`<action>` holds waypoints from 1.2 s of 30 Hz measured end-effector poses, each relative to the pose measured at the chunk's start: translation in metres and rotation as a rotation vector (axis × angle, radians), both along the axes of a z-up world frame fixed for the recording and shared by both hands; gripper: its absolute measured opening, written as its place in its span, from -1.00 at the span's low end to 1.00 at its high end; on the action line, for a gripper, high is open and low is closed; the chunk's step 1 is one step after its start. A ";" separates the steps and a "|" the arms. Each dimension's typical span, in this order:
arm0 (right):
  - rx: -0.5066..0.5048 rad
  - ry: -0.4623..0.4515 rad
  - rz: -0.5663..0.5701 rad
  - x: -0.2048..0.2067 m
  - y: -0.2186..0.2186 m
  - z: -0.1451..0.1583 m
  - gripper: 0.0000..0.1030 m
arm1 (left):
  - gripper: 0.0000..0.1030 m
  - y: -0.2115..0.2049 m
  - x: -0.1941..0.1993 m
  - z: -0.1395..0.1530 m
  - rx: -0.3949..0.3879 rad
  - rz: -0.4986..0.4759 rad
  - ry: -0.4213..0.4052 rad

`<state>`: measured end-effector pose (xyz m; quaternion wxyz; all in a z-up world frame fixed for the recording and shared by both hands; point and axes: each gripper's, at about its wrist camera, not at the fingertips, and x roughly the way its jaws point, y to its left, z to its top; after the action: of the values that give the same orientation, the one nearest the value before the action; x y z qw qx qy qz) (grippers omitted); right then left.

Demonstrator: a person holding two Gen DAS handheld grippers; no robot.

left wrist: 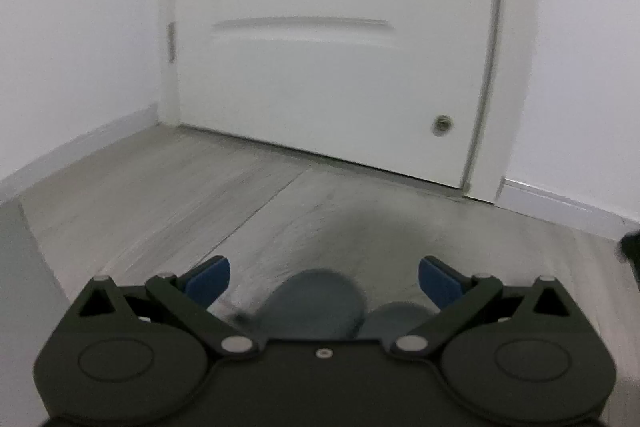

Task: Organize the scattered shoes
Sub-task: 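Move the right tool back to the dark grey slides on the floor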

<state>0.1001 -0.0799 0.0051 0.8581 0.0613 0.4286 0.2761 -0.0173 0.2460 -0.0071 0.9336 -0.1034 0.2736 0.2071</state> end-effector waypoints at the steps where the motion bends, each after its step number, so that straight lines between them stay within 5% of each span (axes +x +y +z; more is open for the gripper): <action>1: 0.013 0.024 0.025 -0.003 0.014 -0.005 0.74 | 0.98 0.005 -0.004 -0.001 0.004 0.006 0.000; 7: 0.098 0.403 0.116 0.004 0.105 -0.062 0.64 | 0.98 0.044 -0.018 -0.008 -0.094 0.111 -0.044; 10: 0.068 0.449 0.114 0.015 0.139 -0.072 0.59 | 0.98 0.058 -0.021 -0.010 -0.104 0.173 -0.048; 14: -0.041 0.283 0.210 0.008 0.176 -0.073 0.60 | 0.98 0.072 -0.027 -0.014 -0.140 0.193 -0.051; 21: -0.017 0.100 0.343 -0.030 0.191 -0.083 0.61 | 0.98 0.086 -0.033 -0.017 -0.145 0.240 -0.064; 29: -0.116 -0.167 0.523 -0.087 0.187 -0.080 0.61 | 0.98 0.090 -0.035 -0.019 -0.149 0.256 -0.070; 36: -0.169 -0.248 0.529 -0.095 0.163 -0.062 0.61 | 0.98 0.077 -0.039 -0.009 -0.111 0.271 -0.083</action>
<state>0.0048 0.0829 -0.0571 0.8043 -0.1581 0.3429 0.4587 -0.0568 0.3231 -0.0160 0.9004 -0.1995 0.2293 0.3111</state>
